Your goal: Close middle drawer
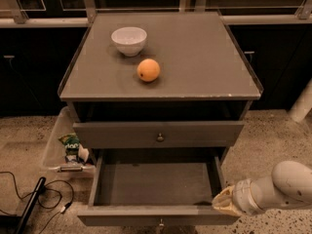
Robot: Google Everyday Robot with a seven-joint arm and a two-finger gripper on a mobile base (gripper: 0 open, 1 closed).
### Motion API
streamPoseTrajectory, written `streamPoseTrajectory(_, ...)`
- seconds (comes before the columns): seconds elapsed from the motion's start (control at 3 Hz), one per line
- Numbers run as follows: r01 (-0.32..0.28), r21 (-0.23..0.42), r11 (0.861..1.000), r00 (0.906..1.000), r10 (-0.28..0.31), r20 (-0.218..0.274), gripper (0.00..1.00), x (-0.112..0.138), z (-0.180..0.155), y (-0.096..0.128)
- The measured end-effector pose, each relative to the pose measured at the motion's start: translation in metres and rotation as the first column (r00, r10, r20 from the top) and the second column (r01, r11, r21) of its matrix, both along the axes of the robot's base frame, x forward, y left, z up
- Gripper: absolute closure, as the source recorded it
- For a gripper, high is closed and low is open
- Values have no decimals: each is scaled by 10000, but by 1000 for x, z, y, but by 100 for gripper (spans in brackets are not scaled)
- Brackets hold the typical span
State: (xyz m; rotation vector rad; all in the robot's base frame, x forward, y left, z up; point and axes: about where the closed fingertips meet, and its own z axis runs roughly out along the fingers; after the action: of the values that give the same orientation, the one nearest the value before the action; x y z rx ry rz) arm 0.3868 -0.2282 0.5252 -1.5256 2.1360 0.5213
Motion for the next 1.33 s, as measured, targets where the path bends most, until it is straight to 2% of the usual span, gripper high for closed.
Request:
streamPoseTrajectory(0.67,150,1330,9910,9999,-157,44,100,-1,-79,17)
streamPoseTrajectory(1.33,-243,1593,9869,9992,187,365,100,-20,-85,22)
